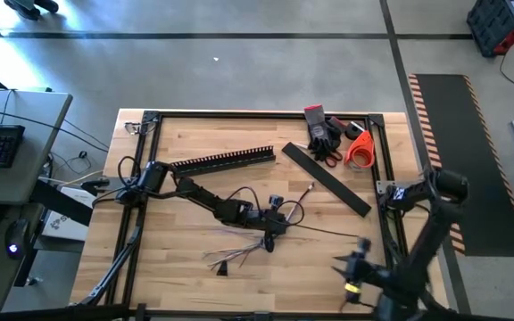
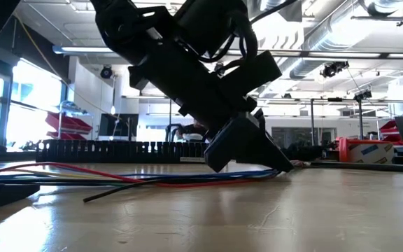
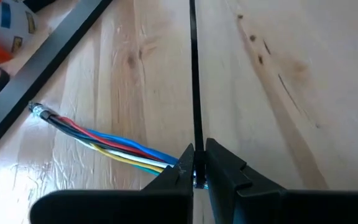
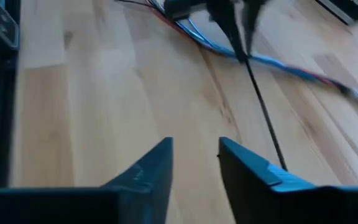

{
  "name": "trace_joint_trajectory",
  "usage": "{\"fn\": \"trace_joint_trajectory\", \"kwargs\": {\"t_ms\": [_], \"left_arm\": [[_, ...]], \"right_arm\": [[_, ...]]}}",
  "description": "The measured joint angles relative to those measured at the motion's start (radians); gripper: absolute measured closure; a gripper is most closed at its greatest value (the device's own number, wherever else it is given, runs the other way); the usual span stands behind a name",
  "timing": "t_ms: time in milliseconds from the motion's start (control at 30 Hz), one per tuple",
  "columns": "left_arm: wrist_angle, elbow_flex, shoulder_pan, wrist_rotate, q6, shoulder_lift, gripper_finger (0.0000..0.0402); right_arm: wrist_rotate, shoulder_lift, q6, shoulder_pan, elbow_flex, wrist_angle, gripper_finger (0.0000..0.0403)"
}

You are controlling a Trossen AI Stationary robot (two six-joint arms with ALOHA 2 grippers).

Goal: Ziptie cables
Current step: Wrap the colored cables together using a zip tie

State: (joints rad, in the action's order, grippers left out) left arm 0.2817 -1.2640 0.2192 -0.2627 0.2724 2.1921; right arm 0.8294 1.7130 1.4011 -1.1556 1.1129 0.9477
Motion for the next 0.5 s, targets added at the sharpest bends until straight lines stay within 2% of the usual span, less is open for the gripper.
{"fn": "trace_joint_trajectory", "kwargs": {"t_ms": [133, 233, 333, 500], "left_arm": [[-0.001, 0.0, 0.0, 0.043, -0.012, 0.0, 0.0401], [-0.001, 0.0, 0.0, 0.063, -0.02, 0.0, 0.0401], [-0.001, -0.001, 0.0, 0.073, -0.029, 0.0, 0.0401], [0.002, -0.001, 0.0, 0.089, -0.045, 0.0, 0.0401]], "right_arm": [[0.008, 0.001, -0.319, 0.14, -0.173, -0.357, 0.0253], [0.019, 0.001, -0.586, 0.253, -0.278, -0.572, 0.0245], [0.002, 0.001, -0.818, 0.357, -0.337, -0.703, 0.0247], [-0.162, 0.001, -1.022, 0.5, -0.372, -0.783, 0.0259]]}}
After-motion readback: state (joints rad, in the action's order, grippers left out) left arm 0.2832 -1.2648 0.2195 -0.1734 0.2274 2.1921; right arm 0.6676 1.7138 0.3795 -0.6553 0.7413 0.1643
